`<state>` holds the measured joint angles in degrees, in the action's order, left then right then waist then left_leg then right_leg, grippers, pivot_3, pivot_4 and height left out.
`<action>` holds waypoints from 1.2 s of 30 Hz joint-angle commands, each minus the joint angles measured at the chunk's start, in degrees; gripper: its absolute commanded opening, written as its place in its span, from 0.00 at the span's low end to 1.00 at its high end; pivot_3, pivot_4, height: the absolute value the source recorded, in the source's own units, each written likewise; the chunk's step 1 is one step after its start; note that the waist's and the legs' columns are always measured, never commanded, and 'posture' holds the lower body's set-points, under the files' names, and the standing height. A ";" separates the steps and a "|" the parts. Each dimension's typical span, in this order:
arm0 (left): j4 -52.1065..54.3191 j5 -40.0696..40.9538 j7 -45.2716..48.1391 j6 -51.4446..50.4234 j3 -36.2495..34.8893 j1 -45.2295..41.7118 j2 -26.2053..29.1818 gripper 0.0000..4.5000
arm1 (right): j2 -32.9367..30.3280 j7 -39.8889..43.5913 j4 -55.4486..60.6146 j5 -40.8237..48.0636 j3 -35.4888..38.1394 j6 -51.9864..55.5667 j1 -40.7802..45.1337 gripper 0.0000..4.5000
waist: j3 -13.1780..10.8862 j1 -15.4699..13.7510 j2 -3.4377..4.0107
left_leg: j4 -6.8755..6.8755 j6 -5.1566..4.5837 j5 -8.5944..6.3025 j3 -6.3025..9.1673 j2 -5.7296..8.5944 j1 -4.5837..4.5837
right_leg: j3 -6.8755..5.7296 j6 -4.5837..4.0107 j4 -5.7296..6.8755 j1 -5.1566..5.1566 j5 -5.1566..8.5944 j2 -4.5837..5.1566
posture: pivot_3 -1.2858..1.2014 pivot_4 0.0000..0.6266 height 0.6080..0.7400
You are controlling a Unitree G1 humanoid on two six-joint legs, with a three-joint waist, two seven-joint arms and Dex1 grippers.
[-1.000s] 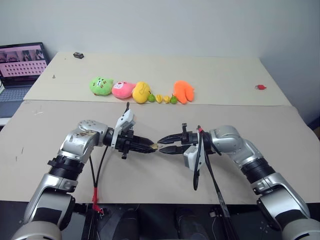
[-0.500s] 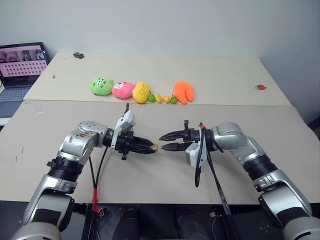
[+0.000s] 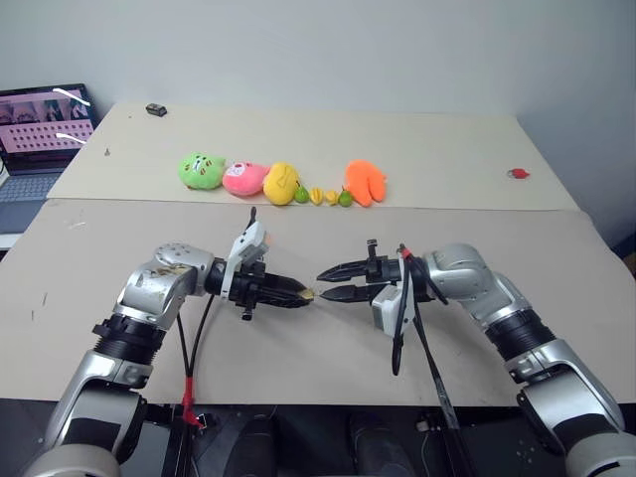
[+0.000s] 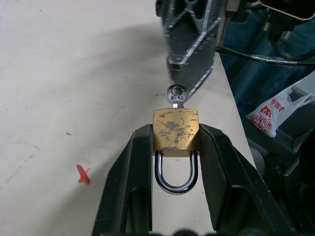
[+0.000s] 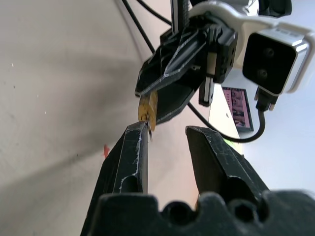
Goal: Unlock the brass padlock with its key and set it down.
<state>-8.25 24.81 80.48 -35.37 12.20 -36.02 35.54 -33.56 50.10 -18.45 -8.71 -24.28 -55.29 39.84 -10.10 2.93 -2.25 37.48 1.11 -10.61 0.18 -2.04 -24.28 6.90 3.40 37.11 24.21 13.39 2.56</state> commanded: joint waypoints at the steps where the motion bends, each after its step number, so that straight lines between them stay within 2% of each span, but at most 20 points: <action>1: 1.56 0.75 0.01 -0.30 -0.89 -1.06 -0.02 0.18 | -0.08 -0.30 2.00 1.63 0.79 0.41 0.34 0.37 | 0.00 -0.02 0.00 | 0.02 0.00 0.00 0.00 0.00 0.00 | 0.00 0.00 0.01 0.00 0.00 0.00 | 0.52 0.24 0.83; 7: 1.58 0.90 0.05 -0.47 -0.71 -1.24 -0.33 0.18 | 0.68 -0.85 1.11 0.97 0.92 0.84 0.85 0.37 | 0.00 -0.08 0.00 | 0.03 0.00 0.00 0.00 -0.01 0.01 | 0.00 0.00 0.04 0.00 0.00 -0.01 | 0.52 0.24 0.83; 8: 1.62 0.93 0.02 -0.52 -0.67 -1.25 -0.42 0.18 | 0.81 -0.89 0.90 0.86 0.93 0.88 0.94 0.26 | 0.00 -0.09 0.00 | 0.02 0.00 0.00 0.00 -0.01 0.01 | -0.01 0.00 0.04 0.00 0.00 -0.01 | 0.52 0.24 0.83; 9: 1.70 0.96 -0.02 -0.61 -0.62 -1.28 -0.50 0.18 | 0.92 -1.01 0.65 0.52 0.96 0.73 1.06 0.22 | 0.00 -0.10 0.00 | 0.02 0.00 0.00 0.00 -0.01 0.01 | 0.00 0.00 0.04 0.01 0.00 -0.01 | 0.52 0.24 0.83; 12: 1.98 1.12 -0.11 -0.98 -0.67 -1.40 -0.76 0.18 | 1.21 -1.39 0.08 -0.13 1.03 0.53 1.15 0.00 | 0.00 -0.12 0.00 | 0.03 0.00 0.00 0.01 -0.01 0.03 | 0.00 0.00 0.05 0.00 0.00 -0.02 | 0.52 0.24 0.83; 28: 2.77 1.18 -0.82 -1.75 -1.29 -1.01 -1.05 0.18 | 1.14 -1.25 -1.18 -0.47 0.98 0.18 1.57 0.00 | 0.00 -0.09 0.00 | 0.02 0.00 0.00 0.01 -0.02 0.03 | -0.01 0.00 0.04 -0.01 0.00 -0.02 | 0.52 0.24 0.83; 31: 2.49 0.66 -0.84 -0.25 -1.41 -0.81 -1.00 0.18 | 0.83 2.47 -1.24 2.65 -0.38 3.50 1.66 0.00 | 0.00 -0.08 0.00 | 0.02 0.00 0.00 0.01 -0.02 0.03 | -0.01 0.00 0.04 0.00 0.00 -0.02 | 0.52 0.24 0.83; 36: 2.27 -1.26 -1.50 6.42 -1.62 0.37 -1.91 0.18 | -0.28 15.01 2.63 15.16 -1.16 19.70 0.94 0.00 | 0.00 -0.12 0.00 | 0.02 0.00 0.00 0.02 -0.02 0.04 | -0.01 -0.01 0.04 -0.04 -0.01 -0.02 | 0.52 0.24 0.83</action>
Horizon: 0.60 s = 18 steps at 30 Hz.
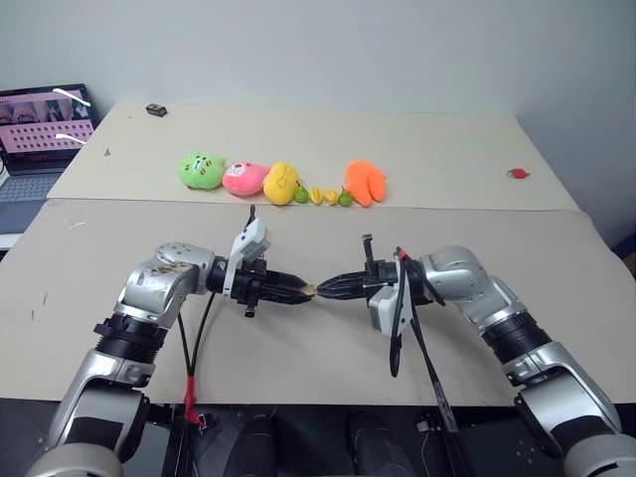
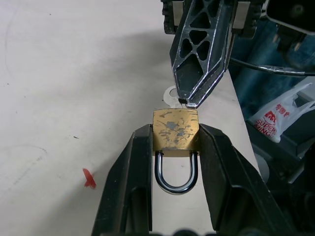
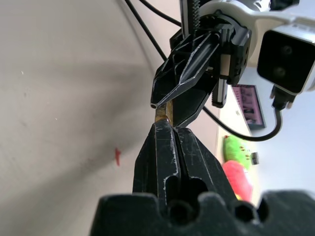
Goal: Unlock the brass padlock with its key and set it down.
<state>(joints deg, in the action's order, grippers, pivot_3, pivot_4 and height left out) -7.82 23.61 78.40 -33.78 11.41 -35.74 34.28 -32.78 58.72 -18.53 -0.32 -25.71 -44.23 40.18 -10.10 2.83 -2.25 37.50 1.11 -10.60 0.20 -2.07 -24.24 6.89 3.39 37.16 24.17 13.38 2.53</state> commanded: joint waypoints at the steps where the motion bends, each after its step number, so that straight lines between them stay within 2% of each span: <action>1: 1.92 -0.51 0.34 6.87 -0.95 0.45 -1.09 0.18 | -1.18 8.21 3.52 8.53 0.55 13.34 0.51 0.00 | 0.00 -0.06 0.00 | 0.00 0.00 0.00 0.00 0.00 0.00 | 0.00 0.00 0.00 0.00 0.00 0.00 | 0.52 0.24 0.83; 5: 2.87 -1.87 -0.34 11.95 -0.96 1.52 -2.45 0.18 | -1.36 13.46 5.57 14.29 2.29 27.37 0.98 0.00 | 0.00 -0.20 0.00 | 0.00 0.00 0.00 0.01 -0.01 -0.01 | -0.01 -0.01 0.00 0.00 0.00 0.00 | 0.52 0.24 0.83; 10: 4.11 -1.91 -0.21 12.40 -0.76 2.84 -2.54 0.18 | -0.05 14.38 7.29 17.49 5.77 35.09 1.74 0.00 | 0.00 -0.16 0.00 | 0.02 0.00 0.00 0.00 -0.01 -0.02 | -0.01 -0.01 0.00 0.03 -0.01 -0.01 | 0.52 0.24 0.83; 16: 4.48 -1.83 -0.24 11.93 -0.93 3.47 -2.16 0.18 | 0.05 15.08 9.58 16.91 7.16 38.27 0.34 0.00 | 0.00 -0.22 0.00 | 0.02 0.00 -0.01 0.00 0.00 -0.04 | -0.02 0.00 -0.01 0.04 0.00 0.00 | 0.52 0.24 0.83; 18: 4.36 -1.74 -0.36 11.51 -0.93 3.13 -2.35 0.18 | 0.63 13.53 9.16 14.39 7.47 34.26 0.05 0.00 | 0.00 -0.22 0.00 | 0.02 0.00 0.00 0.00 0.00 -0.04 | -0.03 0.00 0.00 0.04 0.00 0.00 | 0.52 0.24 0.83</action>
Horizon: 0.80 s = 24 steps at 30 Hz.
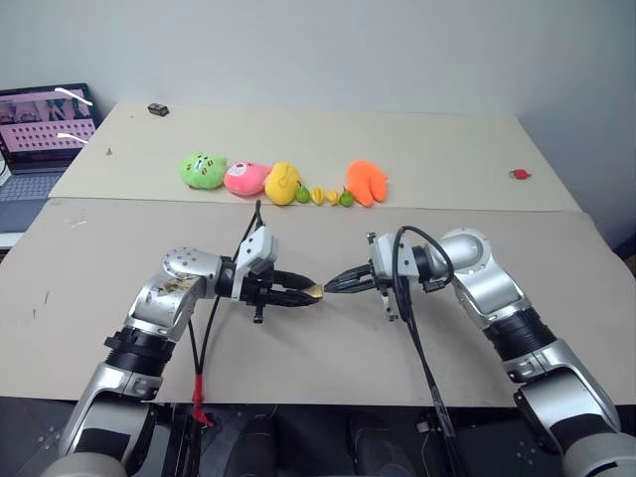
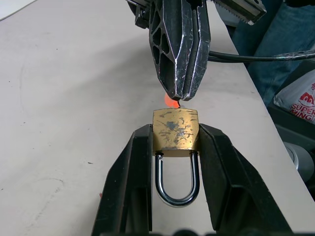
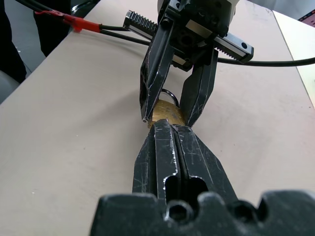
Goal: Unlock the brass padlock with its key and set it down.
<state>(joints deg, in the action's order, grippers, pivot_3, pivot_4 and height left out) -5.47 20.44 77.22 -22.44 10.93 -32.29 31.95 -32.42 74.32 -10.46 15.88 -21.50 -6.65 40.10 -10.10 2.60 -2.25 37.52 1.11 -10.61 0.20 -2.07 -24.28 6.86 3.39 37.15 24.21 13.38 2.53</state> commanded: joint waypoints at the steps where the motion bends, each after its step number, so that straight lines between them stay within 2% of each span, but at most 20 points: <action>1: 1.97 1.52 0.66 -0.15 -0.46 -0.44 -0.14 0.18 | 0.82 -4.18 0.10 -4.24 3.35 -6.36 0.28 0.00 | 0.00 0.00 0.00 | 0.00 0.00 0.00 0.00 0.00 0.00 | 0.00 0.00 0.00 0.00 0.00 0.00 | 0.52 0.24 0.83; 6: 1.31 1.58 -0.92 -2.84 -0.72 -1.37 -0.71 0.18 | 3.32 -9.83 -4.80 -10.70 4.09 -17.91 1.87 0.00 | 0.00 0.15 0.00 | -0.01 0.00 0.00 0.00 -0.01 0.01 | 0.00 0.03 0.00 0.03 0.02 -0.02 | 0.52 0.24 0.83; 7: 1.38 1.64 -0.92 -2.97 -0.77 -1.37 -0.74 0.18 | 3.24 -10.16 -5.58 -11.65 4.02 -19.36 2.04 0.13 | 0.00 0.12 0.00 | 0.00 0.00 0.00 -0.01 0.00 0.00 | 0.00 0.03 0.00 0.02 0.02 -0.01 | 0.52 0.24 0.83; 12: 1.72 2.13 -0.43 -4.10 -0.95 -1.18 -0.57 0.18 | 4.08 -15.31 -10.25 -15.83 4.78 -28.82 3.48 0.48 | 0.00 0.10 0.00 | 0.00 0.00 0.00 0.00 0.00 -0.01 | 0.00 0.02 -0.01 0.03 0.01 -0.01 | 0.52 0.24 0.83; 24: 2.57 3.83 -0.88 -7.54 -1.63 -1.43 -0.23 0.18 | 0.98 -21.26 -19.76 -22.39 4.93 -51.14 5.28 0.48 | 0.00 0.22 0.00 | 0.00 0.00 0.00 0.00 0.00 0.01 | 0.01 0.01 -0.01 0.00 0.00 0.00 | 0.52 0.24 0.83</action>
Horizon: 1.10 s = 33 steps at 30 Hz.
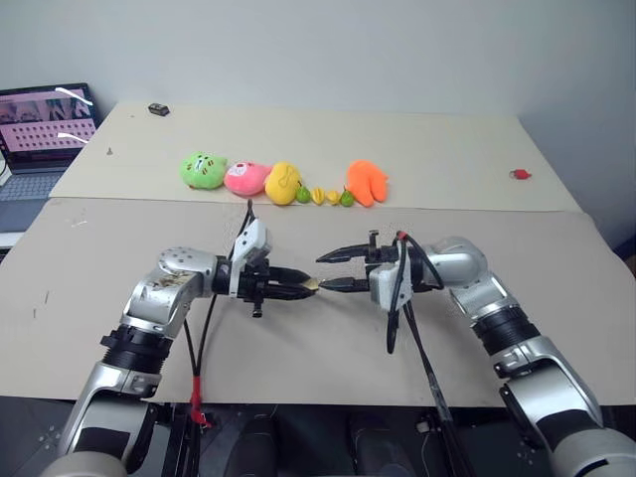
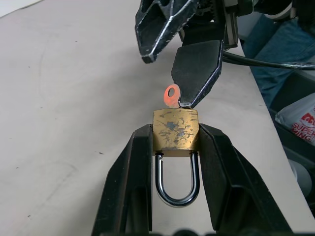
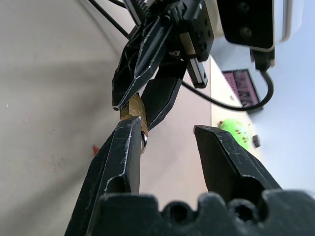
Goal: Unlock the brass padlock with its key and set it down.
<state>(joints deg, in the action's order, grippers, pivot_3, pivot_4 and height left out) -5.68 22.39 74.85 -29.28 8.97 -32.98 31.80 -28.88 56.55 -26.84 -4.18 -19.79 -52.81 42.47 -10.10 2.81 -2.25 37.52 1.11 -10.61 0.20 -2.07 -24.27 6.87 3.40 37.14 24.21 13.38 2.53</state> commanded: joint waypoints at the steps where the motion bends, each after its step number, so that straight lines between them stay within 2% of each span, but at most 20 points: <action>1: 2.84 1.87 1.45 -0.77 0.31 -0.72 -0.03 0.18 | -3.44 -4.40 -5.19 -3.69 3.34 -6.95 3.52 0.48 | 0.00 0.02 0.00 | 0.00 0.00 0.00 0.00 0.00 0.00 | 0.00 0.00 0.00 0.00 0.00 0.00 | 0.52 0.24 0.83; 8: 3.16 2.31 1.31 -1.83 -0.06 -0.94 0.59 0.18 | -9.15 -8.09 -14.04 -11.43 0.18 -18.52 4.77 0.48 | 0.00 0.14 0.00 | -0.01 0.00 0.00 0.00 0.01 0.01 | 0.01 -0.01 -0.01 -0.01 0.00 0.01 | 0.52 0.24 0.83; 10: 3.11 2.58 1.24 -2.34 -0.26 -1.24 0.73 0.18 | -10.41 -8.81 -15.87 -12.43 -0.99 -20.20 5.02 0.48 | -0.03 -0.32 -0.02 | 0.00 0.00 0.00 0.01 0.04 0.00 | -0.01 -0.01 -0.02 -0.04 0.00 0.05 | 0.52 0.24 0.83; 14: 3.02 3.21 1.30 -2.81 -0.24 -1.37 1.24 0.18 | -11.65 -10.52 -19.16 -14.62 -2.44 -22.63 6.17 0.48 | -0.04 0.65 -0.02 | -0.03 0.00 0.00 -0.01 0.02 0.08 | 0.03 -0.03 -0.03 -0.04 0.01 0.03 | 0.52 0.24 0.83; 21: 3.55 3.58 1.07 -3.07 0.16 -1.13 1.20 0.18 | -8.67 -13.81 -19.20 -15.17 -2.66 -22.19 8.25 0.48 | -0.04 2.05 -0.02 | -0.10 0.00 0.01 0.01 0.01 0.11 | 0.05 -0.05 0.02 -0.03 0.00 0.00 | 0.52 0.24 0.83; 33: 3.63 3.50 1.02 -3.45 0.45 -1.14 1.00 0.18 | -6.12 -14.74 -12.51 -12.79 -4.97 -21.04 8.65 0.48 | -0.04 2.01 -0.02 | -0.09 0.00 0.01 0.06 0.03 0.09 | 0.01 -0.04 0.02 -0.05 0.01 0.02 | 0.52 0.24 0.83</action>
<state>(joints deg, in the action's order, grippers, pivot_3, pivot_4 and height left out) -4.14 24.83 75.64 -32.77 9.88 -33.39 32.84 -34.93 42.10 -42.29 -19.67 -24.61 -73.83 50.83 -10.14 4.82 -2.27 37.43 1.11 -10.60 0.26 -2.04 -24.18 6.89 3.36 37.16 24.16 13.39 2.55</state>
